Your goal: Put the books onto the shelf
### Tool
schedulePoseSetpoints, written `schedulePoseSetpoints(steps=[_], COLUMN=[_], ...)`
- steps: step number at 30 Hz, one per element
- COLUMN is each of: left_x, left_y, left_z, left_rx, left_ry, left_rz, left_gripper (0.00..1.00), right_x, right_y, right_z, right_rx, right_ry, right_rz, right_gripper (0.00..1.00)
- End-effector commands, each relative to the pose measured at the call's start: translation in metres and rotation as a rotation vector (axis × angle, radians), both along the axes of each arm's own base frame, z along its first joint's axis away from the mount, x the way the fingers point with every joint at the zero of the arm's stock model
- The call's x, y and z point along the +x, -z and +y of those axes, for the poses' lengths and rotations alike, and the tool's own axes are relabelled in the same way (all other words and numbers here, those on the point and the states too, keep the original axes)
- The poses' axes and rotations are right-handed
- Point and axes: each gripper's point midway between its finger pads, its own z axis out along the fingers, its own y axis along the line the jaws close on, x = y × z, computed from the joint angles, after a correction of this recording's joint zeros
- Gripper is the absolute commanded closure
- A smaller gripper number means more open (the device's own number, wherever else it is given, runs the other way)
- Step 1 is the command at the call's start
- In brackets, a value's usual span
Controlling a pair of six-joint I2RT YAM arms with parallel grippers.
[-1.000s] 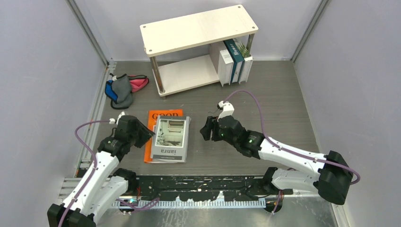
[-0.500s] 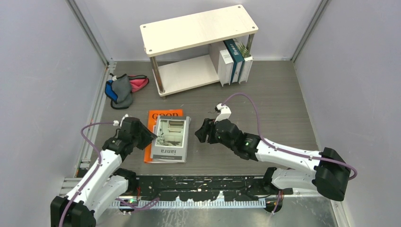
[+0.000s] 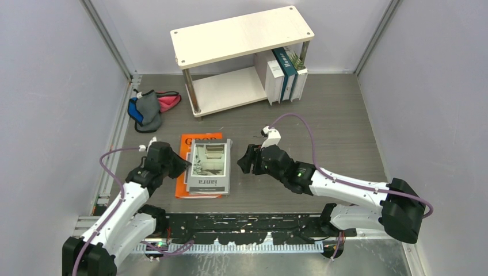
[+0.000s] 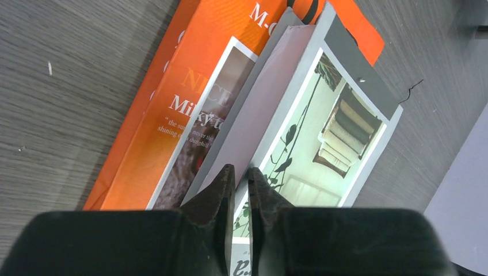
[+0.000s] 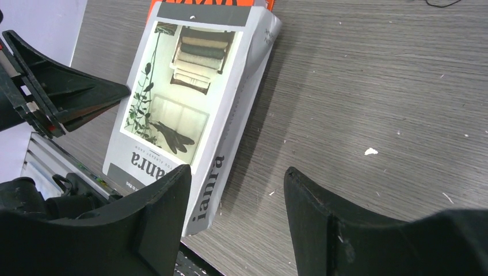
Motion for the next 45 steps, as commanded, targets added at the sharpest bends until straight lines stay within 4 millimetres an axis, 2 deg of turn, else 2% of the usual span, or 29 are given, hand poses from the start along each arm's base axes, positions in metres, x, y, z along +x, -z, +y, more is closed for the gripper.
schedulePoseSetpoints(steps=[1,7,13,18,29,45], left_x=[0.002,-0.002,-0.006,-0.008,-0.013,-0.017], left_y=[-0.003,-0.001,0.000,0.002,0.006,0.013], left_z=[0.000,0.001,0.000,0.001,0.002,-0.001], left_rx=[-0.014,-0.033,-0.041,-0.047,-0.042,-0.043], left_ry=[-0.007,-0.024,-0.025,-0.027,-0.026,-0.001], left_rz=[-0.025,-0.032,-0.028,-0.024,-0.010,0.022], left_gripper=[0.92,0.99,0.95,0.96,0.96,0.97], right_x=[0.007,0.005,-0.002,-0.013,-0.026,-0.034], right_y=[-0.023,-0.023,-0.018,0.000,0.012,0.038], right_z=[0.001,-0.004,-0.004,-0.002,0.023,0.047], right_rx=[0.054,0.050,0.094,0.177,0.378,0.439], right_ry=[0.030,0.035,0.034,0.023,-0.024,-0.066], right_rz=[-0.057,-0.058,-0.023,0.030,0.105,0.173], right_gripper=[0.34,0.34,0.33,0.28,0.25,0.23])
